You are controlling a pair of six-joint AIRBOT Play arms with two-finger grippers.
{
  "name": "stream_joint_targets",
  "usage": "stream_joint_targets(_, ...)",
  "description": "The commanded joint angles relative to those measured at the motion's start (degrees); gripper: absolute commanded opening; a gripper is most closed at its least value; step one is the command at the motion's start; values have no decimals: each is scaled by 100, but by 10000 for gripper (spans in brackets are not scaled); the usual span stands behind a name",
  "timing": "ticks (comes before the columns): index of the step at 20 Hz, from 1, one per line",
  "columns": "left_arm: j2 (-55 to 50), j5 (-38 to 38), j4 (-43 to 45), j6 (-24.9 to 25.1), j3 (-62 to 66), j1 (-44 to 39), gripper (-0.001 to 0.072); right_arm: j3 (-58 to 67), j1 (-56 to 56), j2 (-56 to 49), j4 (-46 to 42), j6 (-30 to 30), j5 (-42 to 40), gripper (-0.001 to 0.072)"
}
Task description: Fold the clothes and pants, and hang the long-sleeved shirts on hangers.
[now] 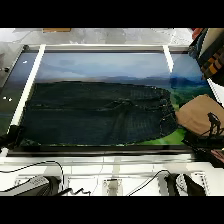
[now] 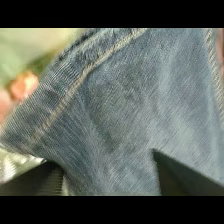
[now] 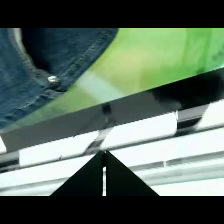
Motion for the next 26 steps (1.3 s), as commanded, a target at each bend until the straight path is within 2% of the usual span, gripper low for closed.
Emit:
stream_joint_targets(1, 111, -131, 903, 31, -2, 92, 654, -398, 2, 992, 376, 63, -122, 23)
stream_joint_targets(7, 72, -20, 946, 39, -4, 350, 639, -568, 2, 1401, 151, 343, 122, 23)
stream_joint_targets(9, 22, 98, 887, 42, -4, 348, 638, -723, -2, 1394, 39, 605, 260, 23)
stream_joint_targets(10, -17, 144, 890, 42, -7, 345, 638, -726, -2, 1392, 90, 931, 234, 22)
stream_joint_targets(11, -52, 195, 887, 42, -4, 343, 581, -776, -2, 1392, 234, 1082, 238, 22)
stream_joint_targets(12, -83, 264, 892, 48, -2, 310, 456, -870, -2, 1392, 339, 1248, 192, 22)
stream_joint_targets(13, -85, 365, 887, 109, -2, 264, 411, -999, -2, 1390, 461, 1486, 157, 23)
stream_joint_targets(14, -83, 463, 887, 153, -2, 203, 411, -1167, -2, 1390, 527, 1818, 74, 25)
stream_joint_targets(15, -83, 535, 887, 149, -2, 149, 411, -1322, -2, 1390, 516, 1974, -24, 61)
stream_joint_targets(16, -83, 568, 887, 149, -2, 96, 410, -1491, -2, 1390, 542, 2109, -256, 215)
stream_joint_targets(17, -83, 608, 887, 149, -2, 52, 338, -1572, -2, 1381, 675, 2184, -560, 303)
stream_joint_targets(19, -79, 586, 885, 146, -2, -15, 67, -1593, -2, 1263, 1005, 2387, -1405, 314)
stream_joint_targets(20, -79, 579, 885, 146, -2, -48, 20, -1593, -2, 1165, 1119, 2485, -1794, 327)
stream_joint_targets(22, -79, 579, 876, 146, 4, -114, 20, -1593, -2, 815, 1204, 2544, -2468, 454)
stream_joint_targets(25, -79, 581, 466, 149, 7, -129, 20, -1593, -2, -138, 1523, 2404, -3082, 455)
stream_joint_targets(26, -79, 579, 323, 149, 7, -129, 21, -1587, -2, -498, 1803, 2057, -3220, 455)
